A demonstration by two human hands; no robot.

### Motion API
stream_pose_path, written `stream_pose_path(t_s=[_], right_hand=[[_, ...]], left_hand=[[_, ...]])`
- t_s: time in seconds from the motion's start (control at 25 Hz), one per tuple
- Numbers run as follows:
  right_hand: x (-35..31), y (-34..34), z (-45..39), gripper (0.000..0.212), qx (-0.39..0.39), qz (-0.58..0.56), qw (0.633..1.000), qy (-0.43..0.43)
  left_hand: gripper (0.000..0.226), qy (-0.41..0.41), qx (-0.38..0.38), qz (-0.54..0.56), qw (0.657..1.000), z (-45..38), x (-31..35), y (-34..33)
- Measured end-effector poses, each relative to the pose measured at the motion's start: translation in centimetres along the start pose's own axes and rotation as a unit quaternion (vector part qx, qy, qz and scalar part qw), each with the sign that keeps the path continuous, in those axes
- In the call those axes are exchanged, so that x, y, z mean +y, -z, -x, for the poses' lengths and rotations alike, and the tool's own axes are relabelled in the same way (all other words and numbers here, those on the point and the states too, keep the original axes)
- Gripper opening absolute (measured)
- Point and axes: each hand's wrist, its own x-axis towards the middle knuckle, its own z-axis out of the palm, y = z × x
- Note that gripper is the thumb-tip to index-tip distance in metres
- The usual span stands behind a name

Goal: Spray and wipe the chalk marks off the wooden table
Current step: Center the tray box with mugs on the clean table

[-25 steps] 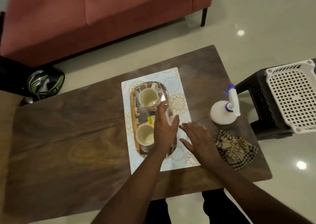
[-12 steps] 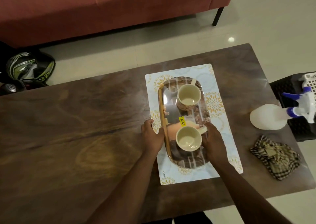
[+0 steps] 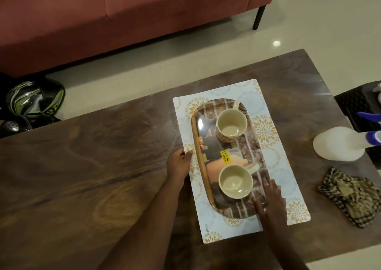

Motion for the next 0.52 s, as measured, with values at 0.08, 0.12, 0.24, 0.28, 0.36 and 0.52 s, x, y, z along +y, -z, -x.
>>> stream_pose_path(t_s=[0.08,0.12,0.24,0.28,0.36,0.52], right_hand=[[0.0,-0.2,0.0,0.073,0.008,0.008,1.0,-0.004],[0.2,-0.2,0.0,0.07,0.006,0.01,1.0,0.0],[-0.1,0.4,-1.0,0.065,-0.024,0.022,0.998,0.049],[-0.7,0.7,-1.9,0.063,-0.042,0.026,0.996,0.073],[-2.5,0.7,-3.8,0.058,-0.08,0.032,0.988,0.127],[-6.1,-1.3,-7.3,0.045,-0.141,0.068,0.96,0.233]], left_hand=[[0.022,-0.001,-0.002,0.011,1.0,-0.1,-0.1,0.0],[0.022,0.005,0.005,0.029,1.0,0.0,-0.4,-0.1],[0.021,0.039,0.048,0.096,0.994,0.8,-2.0,0.9],[0.019,0.056,0.062,0.12,0.989,1.0,-3.0,1.5],[0.013,0.095,0.094,0.174,0.976,1.6,-5.4,3.3],[0.012,0.145,0.175,0.25,0.941,4.9,-10.4,6.6]])
